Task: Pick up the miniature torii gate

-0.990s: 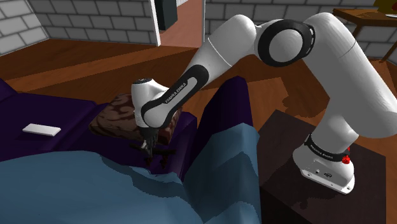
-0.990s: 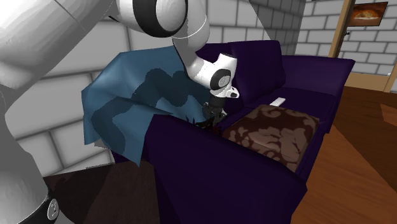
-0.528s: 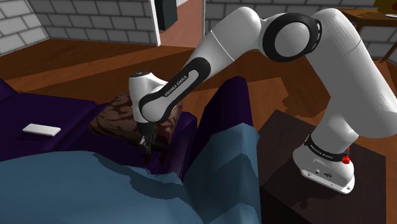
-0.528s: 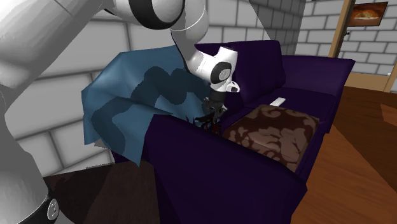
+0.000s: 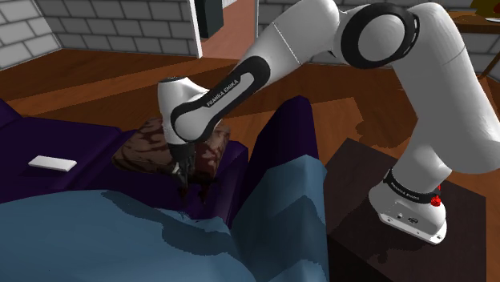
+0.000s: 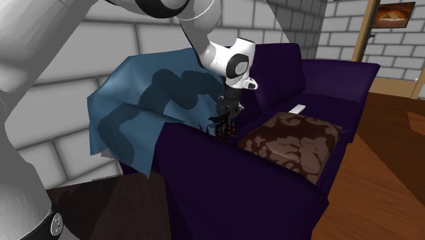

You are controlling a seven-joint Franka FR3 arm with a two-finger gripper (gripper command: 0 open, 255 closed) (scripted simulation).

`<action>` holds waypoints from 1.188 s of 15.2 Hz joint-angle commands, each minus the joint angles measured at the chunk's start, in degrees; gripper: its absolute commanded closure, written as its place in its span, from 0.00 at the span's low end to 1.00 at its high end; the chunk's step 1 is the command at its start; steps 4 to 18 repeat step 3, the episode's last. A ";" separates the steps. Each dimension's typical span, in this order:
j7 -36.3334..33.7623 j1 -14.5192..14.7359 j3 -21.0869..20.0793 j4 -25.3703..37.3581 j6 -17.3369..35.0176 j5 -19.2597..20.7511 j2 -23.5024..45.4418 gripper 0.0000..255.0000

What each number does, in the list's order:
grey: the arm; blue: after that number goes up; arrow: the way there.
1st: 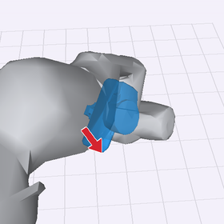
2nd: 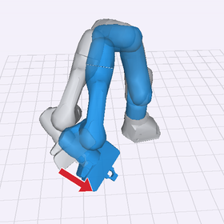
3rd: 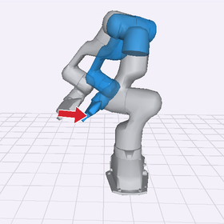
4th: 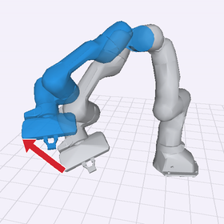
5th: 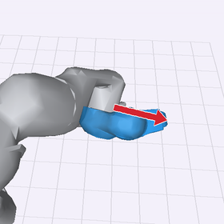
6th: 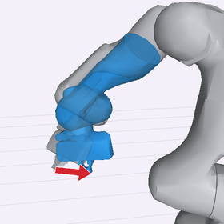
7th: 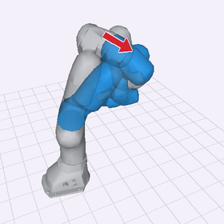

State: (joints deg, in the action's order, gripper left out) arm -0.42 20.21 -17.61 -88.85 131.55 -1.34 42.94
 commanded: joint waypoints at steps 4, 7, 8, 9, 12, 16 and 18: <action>-0.14 -0.17 -0.19 -0.20 -1.04 -0.18 -1.27 1.00; -0.14 -0.17 -0.19 -0.20 -1.04 -0.18 -1.27 1.00; -0.14 -0.17 -0.19 -0.20 -1.04 -0.18 -1.27 1.00; -0.14 -0.17 -0.19 -0.20 -1.04 -0.18 -1.27 1.00; -0.14 -0.17 -0.19 -0.20 -1.04 -0.18 -1.27 1.00; -0.14 -0.17 -0.19 -0.20 -1.04 -0.18 -1.27 1.00; -0.14 -0.17 -0.19 -0.20 -1.04 -0.18 -1.27 1.00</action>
